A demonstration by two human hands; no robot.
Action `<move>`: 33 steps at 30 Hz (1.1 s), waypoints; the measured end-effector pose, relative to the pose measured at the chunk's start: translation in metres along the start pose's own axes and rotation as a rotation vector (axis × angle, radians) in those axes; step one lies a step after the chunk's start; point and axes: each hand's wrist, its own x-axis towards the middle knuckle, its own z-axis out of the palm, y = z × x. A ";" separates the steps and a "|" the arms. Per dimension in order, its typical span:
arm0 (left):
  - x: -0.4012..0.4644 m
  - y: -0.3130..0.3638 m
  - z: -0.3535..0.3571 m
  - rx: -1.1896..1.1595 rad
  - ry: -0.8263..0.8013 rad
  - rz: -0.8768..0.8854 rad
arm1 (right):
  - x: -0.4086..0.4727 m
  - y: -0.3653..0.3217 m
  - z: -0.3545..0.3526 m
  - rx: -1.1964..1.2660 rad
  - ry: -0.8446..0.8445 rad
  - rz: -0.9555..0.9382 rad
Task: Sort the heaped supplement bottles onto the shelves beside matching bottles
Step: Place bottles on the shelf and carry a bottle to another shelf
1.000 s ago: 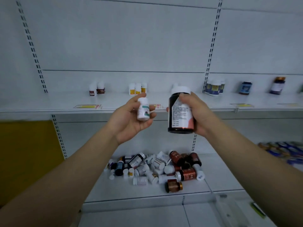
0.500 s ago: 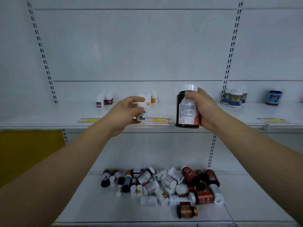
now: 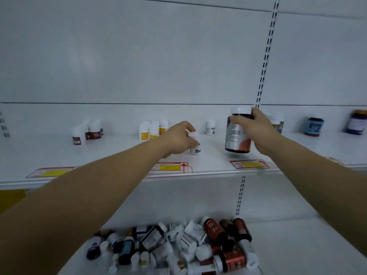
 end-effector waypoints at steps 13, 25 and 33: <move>0.127 0.025 0.076 0.568 0.134 0.137 | 0.111 0.048 -0.052 -0.194 -0.265 -0.121; 0.181 0.012 0.093 0.853 0.269 0.057 | 0.145 0.066 -0.053 -0.161 -0.395 -0.062; 0.136 0.040 0.094 0.566 0.162 0.020 | 0.118 0.046 -0.062 -0.106 -0.271 -0.093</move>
